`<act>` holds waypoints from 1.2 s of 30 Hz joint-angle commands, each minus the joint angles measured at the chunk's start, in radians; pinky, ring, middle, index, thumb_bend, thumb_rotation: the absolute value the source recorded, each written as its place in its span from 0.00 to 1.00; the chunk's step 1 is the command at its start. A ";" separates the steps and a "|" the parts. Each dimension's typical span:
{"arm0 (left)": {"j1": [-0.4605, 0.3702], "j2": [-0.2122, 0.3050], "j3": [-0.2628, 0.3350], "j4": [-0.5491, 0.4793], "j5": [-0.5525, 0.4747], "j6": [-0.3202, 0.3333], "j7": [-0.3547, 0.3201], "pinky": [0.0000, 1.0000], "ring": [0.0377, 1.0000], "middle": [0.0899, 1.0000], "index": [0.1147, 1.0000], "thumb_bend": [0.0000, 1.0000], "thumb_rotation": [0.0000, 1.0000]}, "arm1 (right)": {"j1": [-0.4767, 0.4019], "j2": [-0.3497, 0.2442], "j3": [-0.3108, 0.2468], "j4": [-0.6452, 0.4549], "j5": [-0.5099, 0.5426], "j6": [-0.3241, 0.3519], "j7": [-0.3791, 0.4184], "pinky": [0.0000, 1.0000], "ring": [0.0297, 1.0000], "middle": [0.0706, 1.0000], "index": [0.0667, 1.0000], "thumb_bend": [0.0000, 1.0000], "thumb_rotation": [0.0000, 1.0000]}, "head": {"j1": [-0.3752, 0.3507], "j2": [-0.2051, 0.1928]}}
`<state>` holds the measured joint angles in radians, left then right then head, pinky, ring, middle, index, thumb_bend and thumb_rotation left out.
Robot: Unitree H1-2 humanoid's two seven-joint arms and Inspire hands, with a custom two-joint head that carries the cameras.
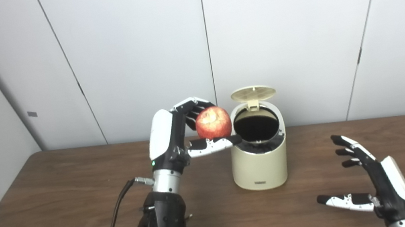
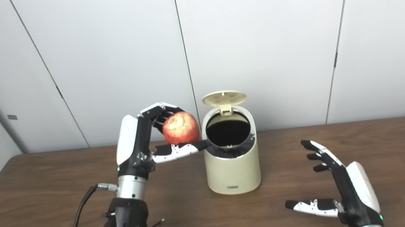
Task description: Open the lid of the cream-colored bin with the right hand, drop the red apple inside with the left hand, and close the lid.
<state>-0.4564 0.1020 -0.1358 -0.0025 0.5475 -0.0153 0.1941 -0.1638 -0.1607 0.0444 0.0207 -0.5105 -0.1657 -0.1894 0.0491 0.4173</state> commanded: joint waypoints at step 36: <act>-0.184 -0.104 -0.026 0.369 0.012 -0.163 0.181 0.44 0.50 0.43 0.43 0.53 0.00 | -0.036 0.060 0.019 -0.030 -0.049 0.001 -0.047 0.67 0.77 0.83 0.85 0.78 0.13 | -0.063 -0.018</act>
<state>-0.5827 0.0048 -0.1618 0.3675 0.5443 -0.1575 0.3441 -0.1663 -0.1016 0.0638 0.0211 -0.5578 -0.1479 -0.2149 -0.0138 0.3988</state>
